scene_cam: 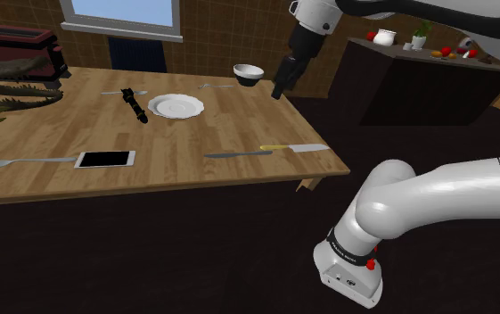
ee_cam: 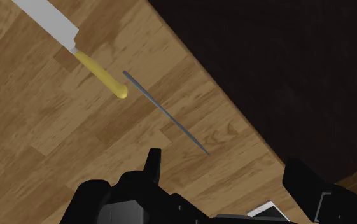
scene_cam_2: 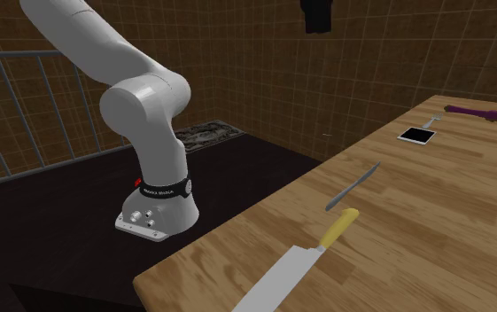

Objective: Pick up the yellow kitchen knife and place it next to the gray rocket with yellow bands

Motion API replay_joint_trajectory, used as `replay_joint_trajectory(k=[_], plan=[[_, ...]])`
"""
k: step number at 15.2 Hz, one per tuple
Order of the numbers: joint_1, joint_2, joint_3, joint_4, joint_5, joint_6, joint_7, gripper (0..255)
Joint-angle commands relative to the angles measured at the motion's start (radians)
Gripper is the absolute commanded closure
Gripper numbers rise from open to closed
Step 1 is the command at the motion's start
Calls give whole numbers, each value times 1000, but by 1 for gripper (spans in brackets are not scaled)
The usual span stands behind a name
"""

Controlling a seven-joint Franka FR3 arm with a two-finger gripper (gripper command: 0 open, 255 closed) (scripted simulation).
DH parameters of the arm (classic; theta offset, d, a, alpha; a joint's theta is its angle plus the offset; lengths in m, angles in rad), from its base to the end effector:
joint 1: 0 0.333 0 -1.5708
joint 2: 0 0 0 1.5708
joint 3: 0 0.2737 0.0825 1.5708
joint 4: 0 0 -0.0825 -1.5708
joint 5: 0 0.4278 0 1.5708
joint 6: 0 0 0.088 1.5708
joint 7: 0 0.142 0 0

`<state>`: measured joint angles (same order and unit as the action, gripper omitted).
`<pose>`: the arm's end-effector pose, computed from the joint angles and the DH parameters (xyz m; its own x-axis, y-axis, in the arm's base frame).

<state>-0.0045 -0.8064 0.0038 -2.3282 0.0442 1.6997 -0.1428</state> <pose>0.3945 0.0056 0.5613 0.9742 0.1352 0.1809 0.1404 -0.9900 -0.0158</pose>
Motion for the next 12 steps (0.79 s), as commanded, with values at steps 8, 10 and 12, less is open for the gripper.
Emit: replay_joint_trajectory(k=[8,10,12], plan=[[26,5,-170,-145,-89,91,-315,0],[31,25,-221,-171,-118,121,-406,0],[36,53,-273,-191,-146,153,-497,0]])
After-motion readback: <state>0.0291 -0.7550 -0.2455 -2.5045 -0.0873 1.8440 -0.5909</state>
